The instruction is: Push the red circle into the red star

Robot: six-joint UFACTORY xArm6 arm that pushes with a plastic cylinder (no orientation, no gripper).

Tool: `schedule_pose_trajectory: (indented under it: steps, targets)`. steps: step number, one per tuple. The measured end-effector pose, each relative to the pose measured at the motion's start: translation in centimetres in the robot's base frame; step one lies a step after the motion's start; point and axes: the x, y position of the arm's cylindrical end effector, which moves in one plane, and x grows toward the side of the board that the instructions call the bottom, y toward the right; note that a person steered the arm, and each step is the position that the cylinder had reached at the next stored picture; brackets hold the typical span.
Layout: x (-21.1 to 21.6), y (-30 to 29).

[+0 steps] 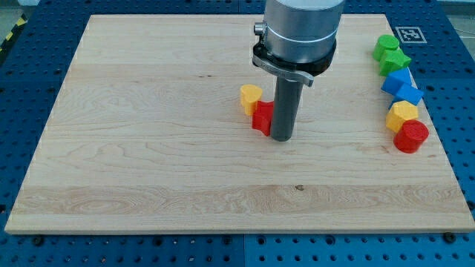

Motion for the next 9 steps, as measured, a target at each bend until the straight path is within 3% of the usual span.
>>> schedule_pose_trajectory:
  steps: [2,4,7,9]
  targets:
    - [3.6,0.3]
    - [8.5,5.3]
    - [12.0,8.3]
    - [13.2,13.5]
